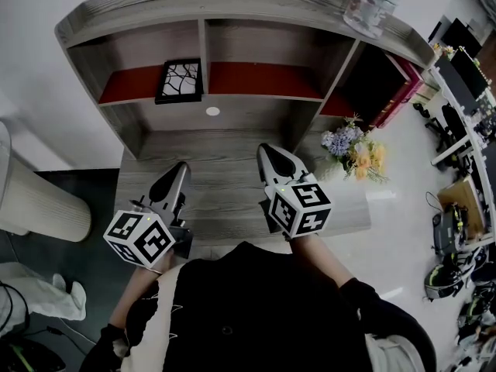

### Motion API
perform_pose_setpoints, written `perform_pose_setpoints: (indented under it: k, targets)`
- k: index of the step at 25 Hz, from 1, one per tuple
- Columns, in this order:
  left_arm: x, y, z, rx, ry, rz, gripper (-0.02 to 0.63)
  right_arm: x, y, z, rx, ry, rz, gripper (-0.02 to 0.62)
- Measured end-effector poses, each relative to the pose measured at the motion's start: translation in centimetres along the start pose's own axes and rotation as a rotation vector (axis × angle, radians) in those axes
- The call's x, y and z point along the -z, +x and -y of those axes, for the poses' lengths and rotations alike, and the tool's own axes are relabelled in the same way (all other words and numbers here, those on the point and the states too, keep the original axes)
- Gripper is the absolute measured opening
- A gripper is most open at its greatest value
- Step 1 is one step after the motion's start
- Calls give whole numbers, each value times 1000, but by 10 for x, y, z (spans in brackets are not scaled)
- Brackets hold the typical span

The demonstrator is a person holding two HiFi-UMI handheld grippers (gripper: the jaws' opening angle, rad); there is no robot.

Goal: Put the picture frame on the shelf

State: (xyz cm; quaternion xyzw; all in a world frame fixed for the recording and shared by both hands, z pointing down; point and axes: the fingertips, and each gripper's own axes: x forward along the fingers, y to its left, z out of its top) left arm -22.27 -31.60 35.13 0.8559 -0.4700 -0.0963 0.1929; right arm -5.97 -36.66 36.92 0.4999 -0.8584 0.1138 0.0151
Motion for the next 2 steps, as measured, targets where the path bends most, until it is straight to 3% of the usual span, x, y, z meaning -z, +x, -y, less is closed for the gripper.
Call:
perform_pose_setpoints:
  k: [2]
  targets:
    - [0,1,-1,-3,-1,2,12,-1,1,0,-4,-5,0,2]
